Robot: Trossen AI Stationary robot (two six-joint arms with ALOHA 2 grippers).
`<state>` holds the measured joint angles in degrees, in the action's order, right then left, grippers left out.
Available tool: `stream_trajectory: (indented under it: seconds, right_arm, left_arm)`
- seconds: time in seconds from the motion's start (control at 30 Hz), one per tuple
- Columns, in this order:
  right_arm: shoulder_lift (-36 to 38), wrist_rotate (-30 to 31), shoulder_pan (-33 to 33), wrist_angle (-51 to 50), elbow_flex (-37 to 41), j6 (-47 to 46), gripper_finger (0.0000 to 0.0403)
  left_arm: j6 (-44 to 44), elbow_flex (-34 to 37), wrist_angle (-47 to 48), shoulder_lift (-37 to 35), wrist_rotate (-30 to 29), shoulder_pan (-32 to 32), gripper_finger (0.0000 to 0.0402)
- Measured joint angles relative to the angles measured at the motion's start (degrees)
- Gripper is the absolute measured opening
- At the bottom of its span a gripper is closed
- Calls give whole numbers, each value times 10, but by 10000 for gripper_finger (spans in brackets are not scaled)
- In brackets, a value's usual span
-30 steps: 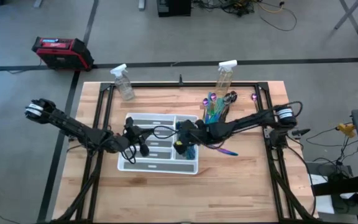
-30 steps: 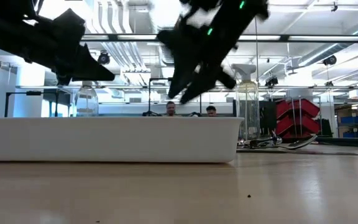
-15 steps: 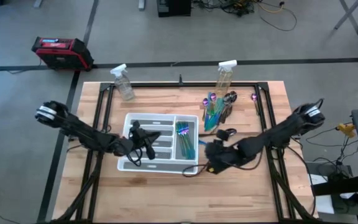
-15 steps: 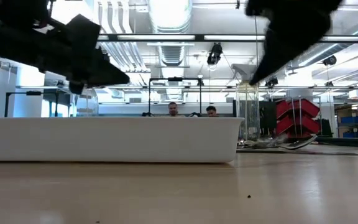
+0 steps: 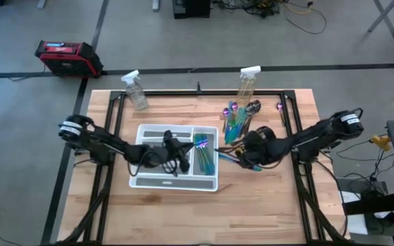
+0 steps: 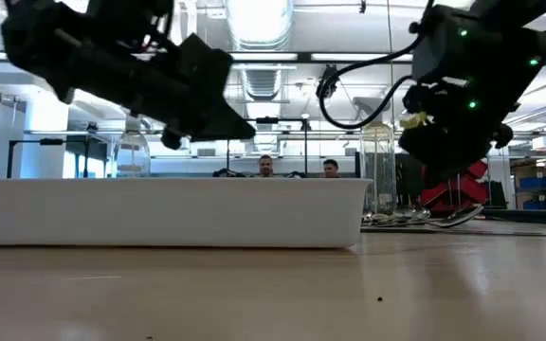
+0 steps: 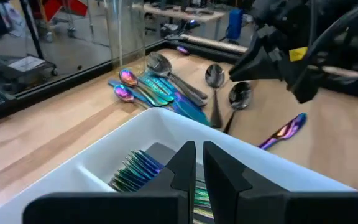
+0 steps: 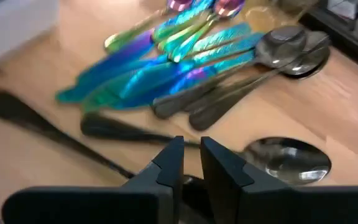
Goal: Sort silverware
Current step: Put the black spoon on the silverware tray
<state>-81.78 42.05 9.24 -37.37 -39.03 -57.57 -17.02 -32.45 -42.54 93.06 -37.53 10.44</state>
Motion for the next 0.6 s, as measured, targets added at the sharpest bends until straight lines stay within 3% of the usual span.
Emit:
stream_trajectory:
  seconds: [0.17, 0.37, 0.5, 0.6]
  right_arm:
    - [0, -95, -32, 7, -7, 186, 33]
    - [-5, -121, -66, 21, -6, 374, 32]
    - [-3, -214, -106, 76, -3, 487, 32]
    - [-4, -294, -141, 126, 0, 517, 32]
  left_arm:
    - [7, -31, 39, 21, 44, -3, 16]
    - [21, -47, 41, 31, 47, -3, 16]
    - [22, -41, 40, 29, 47, -3, 16]
    - [17, -30, 47, 30, 47, -3, 16]
